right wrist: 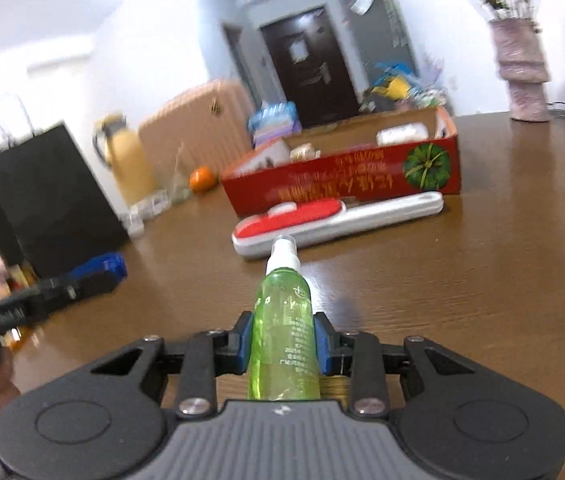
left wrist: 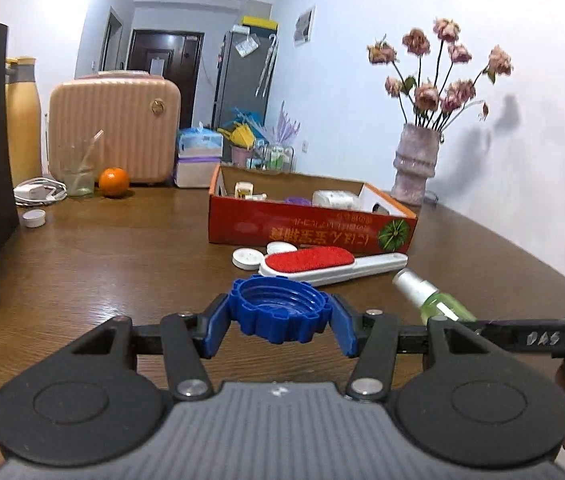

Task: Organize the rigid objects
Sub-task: 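Carry the blue cap and green bottle into the box and open both grippers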

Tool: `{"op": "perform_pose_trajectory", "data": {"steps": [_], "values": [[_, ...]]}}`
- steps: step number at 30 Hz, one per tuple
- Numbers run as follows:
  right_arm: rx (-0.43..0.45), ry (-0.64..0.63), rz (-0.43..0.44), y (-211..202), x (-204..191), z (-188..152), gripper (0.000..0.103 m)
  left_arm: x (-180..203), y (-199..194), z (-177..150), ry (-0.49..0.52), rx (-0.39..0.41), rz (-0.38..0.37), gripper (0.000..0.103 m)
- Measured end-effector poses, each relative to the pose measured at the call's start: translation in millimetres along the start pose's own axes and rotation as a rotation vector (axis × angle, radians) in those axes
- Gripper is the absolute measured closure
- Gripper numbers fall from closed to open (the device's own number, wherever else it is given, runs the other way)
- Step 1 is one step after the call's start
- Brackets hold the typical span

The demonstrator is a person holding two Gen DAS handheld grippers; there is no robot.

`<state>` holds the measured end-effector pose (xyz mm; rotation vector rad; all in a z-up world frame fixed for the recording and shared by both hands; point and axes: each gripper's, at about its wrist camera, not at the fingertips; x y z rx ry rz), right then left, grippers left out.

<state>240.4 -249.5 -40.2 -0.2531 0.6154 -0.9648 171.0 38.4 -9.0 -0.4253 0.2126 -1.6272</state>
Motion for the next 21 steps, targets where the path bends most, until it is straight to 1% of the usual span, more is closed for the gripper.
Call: {"op": "perform_pose_trajectory", "data": {"steps": [3,6,9,12,14,17,19,21], "values": [[0.071,0.084,-0.019,-14.9,0.2,4.5,0.073,-4.9,-5.3,0.1,-0.02,0.014,-0.001,0.049],[0.11,0.089,-0.037,-17.4,1.8,17.9,0.073,-6.5,-1.1,8.1,-0.036,0.035,0.002,0.049],[0.135,0.074,-0.053,-12.4,4.9,36.4,0.073,-7.9,4.1,29.2,-0.034,0.096,-0.003,0.049],[0.157,0.055,-0.062,0.9,10.3,64.4,0.073,-8.1,21.1,61.7,-0.023,0.144,-0.041,0.049],[0.164,0.03,-0.073,15.3,15.2,89.8,0.073,-6.5,48.9,89.4,-0.009,0.132,-0.074,0.049],[0.144,-0.008,-0.113,50.1,28.5,134.9,0.073,-7.7,107.1,126.9,0.007,0.073,-0.101,0.049],[0.112,-0.031,-0.155,78.2,39.7,163.5,0.073,-11.2,155.9,147.7,-0.004,0.004,-0.111,0.049],[0.066,-0.054,-0.222,112.2,53.6,188.8,0.073,-15.3,210.2,163.3,-0.024,-0.08,-0.115,0.049]]}}
Point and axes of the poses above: each gripper's, at about its wrist camera, not at the fingertips, and y roughly the way its jaws point, x to its right, z to its top, and after that the axes turned 1 degree about -z, right-handed
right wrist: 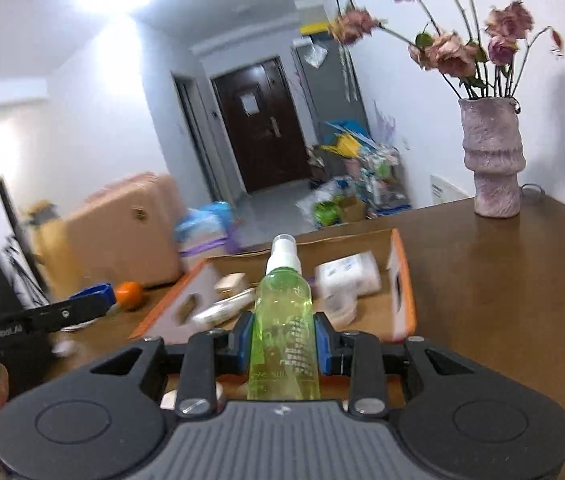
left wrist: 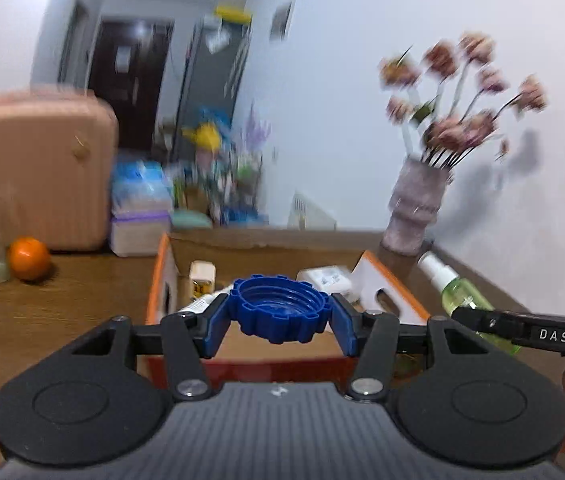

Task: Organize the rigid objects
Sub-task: 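Carry the blue cap and green bottle into the box and open both grippers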

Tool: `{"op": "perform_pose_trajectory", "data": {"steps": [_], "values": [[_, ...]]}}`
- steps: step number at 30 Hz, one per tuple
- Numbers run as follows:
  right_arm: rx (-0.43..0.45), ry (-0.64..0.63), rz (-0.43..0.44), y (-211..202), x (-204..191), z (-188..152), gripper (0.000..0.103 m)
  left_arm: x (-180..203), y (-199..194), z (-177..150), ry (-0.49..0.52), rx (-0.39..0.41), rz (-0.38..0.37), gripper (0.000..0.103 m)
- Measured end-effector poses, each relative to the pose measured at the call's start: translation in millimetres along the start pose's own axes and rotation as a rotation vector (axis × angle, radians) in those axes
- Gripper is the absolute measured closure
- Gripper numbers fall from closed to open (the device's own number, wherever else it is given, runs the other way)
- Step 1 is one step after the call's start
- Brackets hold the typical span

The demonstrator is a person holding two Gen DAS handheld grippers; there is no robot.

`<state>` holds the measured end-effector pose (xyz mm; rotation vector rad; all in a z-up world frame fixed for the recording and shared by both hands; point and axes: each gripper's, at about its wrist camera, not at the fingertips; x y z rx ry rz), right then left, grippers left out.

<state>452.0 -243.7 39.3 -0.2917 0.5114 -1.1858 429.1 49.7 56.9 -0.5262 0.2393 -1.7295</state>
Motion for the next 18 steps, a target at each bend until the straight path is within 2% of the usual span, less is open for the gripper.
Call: {"op": "perform_pose_trajectory", "data": {"steps": [5,9,12,15,18], "values": [[-0.173,-0.135,-0.161,84.6,9.6,26.0,0.073,-10.7,103.3,21.4,0.033,-0.128,0.072,0.049],[-0.295,-0.248,-0.239,130.8,9.0,25.5,0.073,-15.7,155.0,16.4,0.05,-0.209,0.094,0.049],[-0.348,-0.336,-0.274,147.9,1.0,16.7,0.073,-15.1,172.7,3.4,0.057,-0.231,0.135,0.049],[-0.395,-0.395,-0.288,164.4,-4.9,8.2,0.074,-16.8,184.6,-4.0,0.047,-0.266,0.139,0.048],[-0.404,-0.449,-0.305,176.4,-7.7,2.7,0.074,-22.2,181.2,0.9,0.005,-0.26,0.141,0.04]]}}
Point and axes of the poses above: each gripper's, at about its wrist camera, not at the fingertips, and y roughly the way its jaws point, x to its right, z to its top, and after that the axes turned 1 degree about -z, right-handed
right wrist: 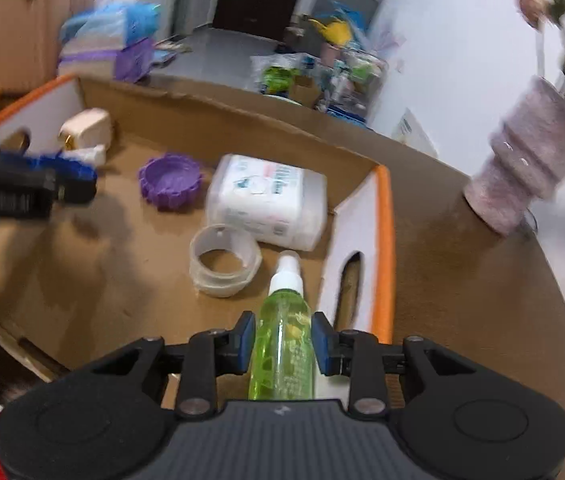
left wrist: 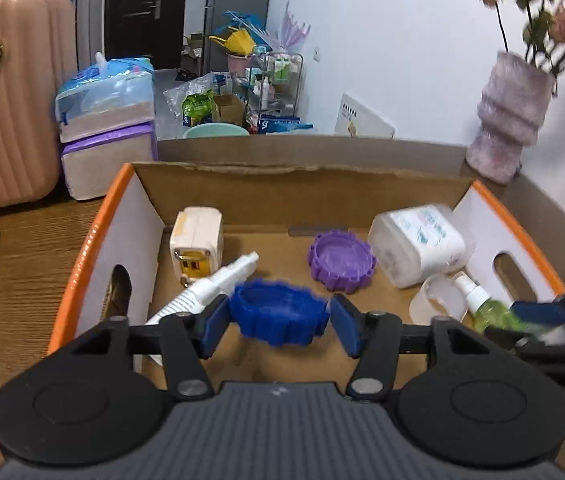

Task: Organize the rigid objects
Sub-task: 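Carry the blue cap and green bottle into the box and open both grippers, then withdraw both grippers from the box back toward the items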

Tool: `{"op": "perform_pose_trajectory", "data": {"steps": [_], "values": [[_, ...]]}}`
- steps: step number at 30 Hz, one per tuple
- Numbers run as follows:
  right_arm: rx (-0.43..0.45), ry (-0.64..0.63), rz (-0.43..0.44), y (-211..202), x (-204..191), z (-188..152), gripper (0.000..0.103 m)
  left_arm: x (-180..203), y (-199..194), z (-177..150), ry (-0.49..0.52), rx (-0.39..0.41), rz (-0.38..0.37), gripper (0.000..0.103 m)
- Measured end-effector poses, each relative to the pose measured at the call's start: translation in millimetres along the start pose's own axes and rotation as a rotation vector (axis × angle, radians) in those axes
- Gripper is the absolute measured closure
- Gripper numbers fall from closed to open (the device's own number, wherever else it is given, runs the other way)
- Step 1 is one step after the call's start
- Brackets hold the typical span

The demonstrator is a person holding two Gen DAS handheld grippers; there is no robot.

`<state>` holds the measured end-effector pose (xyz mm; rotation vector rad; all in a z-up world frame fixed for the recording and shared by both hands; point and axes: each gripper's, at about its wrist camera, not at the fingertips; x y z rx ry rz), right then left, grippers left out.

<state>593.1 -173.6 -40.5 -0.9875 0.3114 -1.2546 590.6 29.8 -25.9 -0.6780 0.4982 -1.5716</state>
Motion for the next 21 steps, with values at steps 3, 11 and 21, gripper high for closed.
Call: {"op": "perform_pose_trajectory", "data": {"steps": [3,11,21], "values": [[-0.006,0.015,-0.009,-4.9,-0.4,3.4,0.076,-3.6,-11.6,4.1,0.003,0.007,0.017,0.037],[0.09,0.097,0.081,-73.8,26.0,17.1,0.071,-7.5,-72.0,7.8,0.049,0.074,0.069,0.03],[0.251,0.169,0.195,-179.7,38.1,-15.3,0.052,28.1,-202.8,-20.2,0.25,0.343,0.132,0.018]]}}
Point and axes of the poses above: each gripper's, at about its wrist camera, not at the fingertips, and y roughly the way its jaws point, x to its right, z to its top, and after that the axes turned 1 degree about -z, right-handed
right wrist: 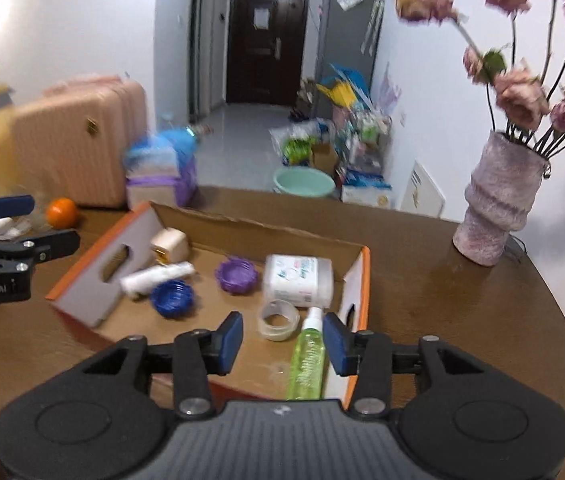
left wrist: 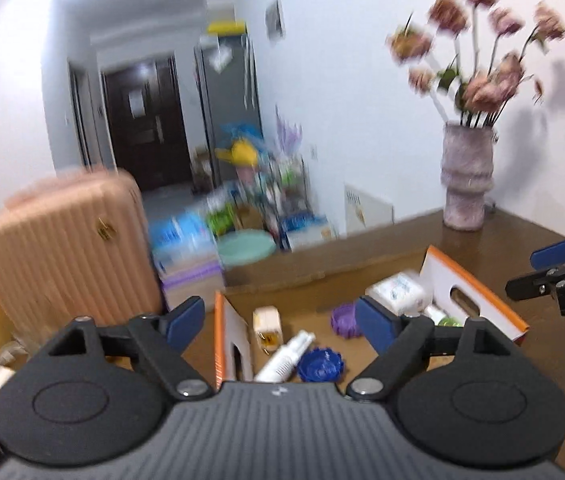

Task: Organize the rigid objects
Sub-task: 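Withdraw both grippers from the box back toward the items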

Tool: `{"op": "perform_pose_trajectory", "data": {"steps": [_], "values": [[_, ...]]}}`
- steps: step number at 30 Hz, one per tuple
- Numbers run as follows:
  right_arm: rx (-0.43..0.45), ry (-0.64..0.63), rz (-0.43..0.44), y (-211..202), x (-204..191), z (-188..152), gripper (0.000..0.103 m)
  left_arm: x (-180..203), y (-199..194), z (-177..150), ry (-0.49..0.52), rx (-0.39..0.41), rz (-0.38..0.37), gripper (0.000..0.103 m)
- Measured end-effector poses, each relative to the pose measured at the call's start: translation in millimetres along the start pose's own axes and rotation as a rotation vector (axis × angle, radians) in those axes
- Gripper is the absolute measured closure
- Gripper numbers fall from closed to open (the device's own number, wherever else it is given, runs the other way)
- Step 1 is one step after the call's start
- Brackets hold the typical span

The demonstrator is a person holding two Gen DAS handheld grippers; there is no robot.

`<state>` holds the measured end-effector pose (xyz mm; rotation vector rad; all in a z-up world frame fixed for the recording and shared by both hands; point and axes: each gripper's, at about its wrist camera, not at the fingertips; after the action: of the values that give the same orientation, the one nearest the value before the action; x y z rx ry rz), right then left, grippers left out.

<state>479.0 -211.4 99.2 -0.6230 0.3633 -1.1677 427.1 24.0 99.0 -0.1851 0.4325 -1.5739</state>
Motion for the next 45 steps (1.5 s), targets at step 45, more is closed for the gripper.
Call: {"op": "perform_pose_trajectory", "data": {"steps": [45], "values": [[0.144,-0.046,0.199,-5.2,-120.9,-128.3,0.025,-46.9,-100.2,-169.2,-0.217,-0.089,-0.044,0.017]]}}
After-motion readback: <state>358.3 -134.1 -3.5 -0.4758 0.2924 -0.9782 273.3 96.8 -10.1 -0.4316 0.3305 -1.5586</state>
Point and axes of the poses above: each gripper's, at about its wrist camera, not at the fingertips, and y roughly the way its jaws point, x to its right, z to its top, and after that the axes turned 1 degree about -z, right-handed
